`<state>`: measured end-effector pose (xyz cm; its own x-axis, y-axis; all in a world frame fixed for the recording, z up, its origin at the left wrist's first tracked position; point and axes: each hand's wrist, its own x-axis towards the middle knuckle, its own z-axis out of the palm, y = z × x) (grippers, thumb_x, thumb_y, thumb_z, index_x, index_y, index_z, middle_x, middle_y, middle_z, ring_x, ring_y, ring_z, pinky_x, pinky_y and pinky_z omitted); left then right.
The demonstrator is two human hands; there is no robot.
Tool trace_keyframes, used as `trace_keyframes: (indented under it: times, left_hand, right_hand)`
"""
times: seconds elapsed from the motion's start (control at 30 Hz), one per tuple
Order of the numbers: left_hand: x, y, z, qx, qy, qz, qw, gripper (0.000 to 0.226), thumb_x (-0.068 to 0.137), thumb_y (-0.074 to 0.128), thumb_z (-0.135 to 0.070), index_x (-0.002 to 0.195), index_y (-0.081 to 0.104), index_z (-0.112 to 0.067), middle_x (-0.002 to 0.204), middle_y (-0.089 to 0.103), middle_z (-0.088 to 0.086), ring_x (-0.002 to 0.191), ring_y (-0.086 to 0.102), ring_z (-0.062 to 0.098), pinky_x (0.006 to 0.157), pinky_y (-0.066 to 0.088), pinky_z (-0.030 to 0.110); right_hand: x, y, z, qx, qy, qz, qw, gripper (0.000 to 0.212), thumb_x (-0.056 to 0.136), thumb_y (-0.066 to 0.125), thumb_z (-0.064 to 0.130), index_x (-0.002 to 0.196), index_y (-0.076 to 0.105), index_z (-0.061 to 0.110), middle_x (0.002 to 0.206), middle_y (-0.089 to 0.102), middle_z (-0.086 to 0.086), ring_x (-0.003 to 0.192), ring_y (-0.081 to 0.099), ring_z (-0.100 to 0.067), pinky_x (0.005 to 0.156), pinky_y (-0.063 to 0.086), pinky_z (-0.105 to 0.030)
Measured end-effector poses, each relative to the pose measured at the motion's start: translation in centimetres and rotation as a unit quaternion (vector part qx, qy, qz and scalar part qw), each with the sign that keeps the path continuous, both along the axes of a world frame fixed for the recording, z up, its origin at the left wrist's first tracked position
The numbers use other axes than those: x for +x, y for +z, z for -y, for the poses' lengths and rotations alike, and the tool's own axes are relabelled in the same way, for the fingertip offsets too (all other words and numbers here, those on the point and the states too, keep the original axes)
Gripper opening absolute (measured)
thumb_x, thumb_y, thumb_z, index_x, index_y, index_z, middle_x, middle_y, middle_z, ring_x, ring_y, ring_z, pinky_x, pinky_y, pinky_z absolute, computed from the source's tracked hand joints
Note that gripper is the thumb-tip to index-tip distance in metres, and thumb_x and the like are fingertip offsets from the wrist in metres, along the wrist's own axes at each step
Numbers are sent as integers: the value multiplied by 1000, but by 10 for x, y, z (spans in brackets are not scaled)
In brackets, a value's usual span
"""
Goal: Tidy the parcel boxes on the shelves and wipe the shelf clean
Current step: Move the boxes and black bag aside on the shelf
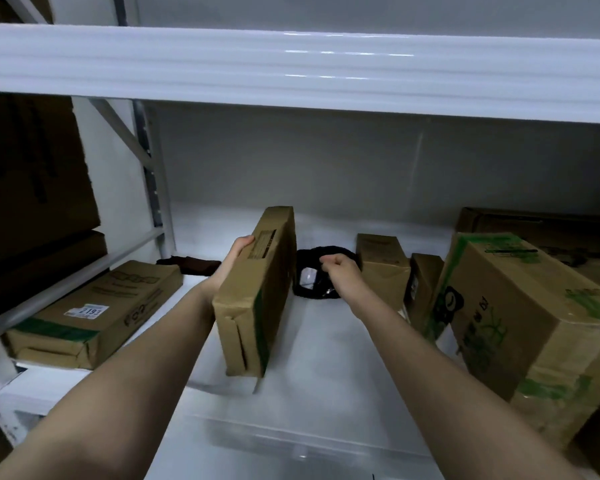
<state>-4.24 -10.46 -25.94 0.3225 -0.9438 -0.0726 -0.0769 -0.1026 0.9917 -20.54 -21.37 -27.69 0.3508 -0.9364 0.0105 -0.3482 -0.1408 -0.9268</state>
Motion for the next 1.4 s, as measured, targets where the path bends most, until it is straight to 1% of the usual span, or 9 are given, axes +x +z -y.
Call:
trace_keyframes:
  times: [0.1, 0.23, 0.27, 0.3, 0.47, 0.57, 0.67, 0.93, 1.4]
  left_hand:
    - [29, 6, -3, 7, -1, 5, 1000, 38, 102, 30, -40, 85, 54, -16, 71, 61, 4, 51, 60, 6, 50, 47, 14]
    - [76, 2, -8, 91, 2, 1, 996, 61, 87, 42, -67, 91, 65, -12, 84, 63, 11, 71, 60, 22, 70, 47, 28]
    - [78, 3, -12, 105, 7, 27, 994, 58, 89, 41, -65, 96, 64, -12, 85, 63, 10, 73, 59, 22, 69, 45, 28]
    - [82, 2, -13, 115, 13, 55, 992, 54, 93, 39, -59, 102, 63, -12, 84, 63, 7, 74, 59, 20, 65, 44, 27]
    - [108, -11, -22, 152, 60, 103, 981, 49, 90, 50, -56, 118, 53, -16, 91, 60, 5, 75, 59, 18, 58, 43, 26]
    - [129, -27, -15, 171, 79, 115, 975, 101, 58, 63, -78, 137, 36, -21, 113, 58, 8, 93, 61, 27, 81, 51, 37]
    - [148, -50, 0, 229, 117, 224, 940, 124, 27, 51, -98, 131, 48, -31, 122, 59, 5, 107, 57, 32, 95, 44, 48]
    - [141, -60, 0, 299, 103, 403, 859, 101, 68, 44, -83, 147, 31, -21, 152, 26, 14, 138, 21, 42, 109, 17, 61]
    - [147, -85, 7, 323, 108, 508, 791, 100, 69, 44, -82, 146, 29, -20, 149, 26, 13, 136, 20, 41, 108, 14, 59]
  right_hand:
    - [35, -7, -8, 13, 43, -2, 999, 39, 100, 39, 13, 131, 50, -8, 111, 59, -25, 88, 51, -27, 87, 44, -40]
    - [84, -17, -24, 39, 95, -42, 994, 29, 93, 38, 8, 91, 63, -8, 130, 40, -35, 113, 53, -45, 63, 29, -29]
    - [97, -22, -25, 36, 99, -52, 993, 28, 92, 37, 10, 70, 53, 4, 112, 26, -1, 79, 31, -15, 63, 22, -30]
    - [108, -26, -27, 33, 99, -59, 993, 27, 92, 36, 12, 65, 40, 12, 84, 39, -16, 64, 37, -24, 66, 20, -31]
    - [153, -55, -37, -37, 128, -190, 973, 25, 94, 33, 7, 83, 45, 26, 89, 47, -8, 64, 42, -16, 68, 35, -26]
    - [165, -71, -50, -45, 169, -283, 943, 37, 96, 34, 7, 131, 46, 8, 122, 54, -17, 93, 54, -24, 67, 41, -26]
    - [170, -83, -56, -79, 182, -381, 903, 43, 99, 37, 15, 142, 37, 10, 134, 49, -12, 113, 53, -27, 92, 47, -34]
    - [166, -98, -58, -155, 186, -540, 806, 44, 99, 30, 13, 142, 37, 13, 140, 41, -8, 123, 47, -26, 102, 35, -35]
    - [168, -97, -57, -161, 196, -559, 789, 53, 98, 33, 13, 149, 26, 18, 145, 34, -8, 126, 45, -29, 101, 36, -35]
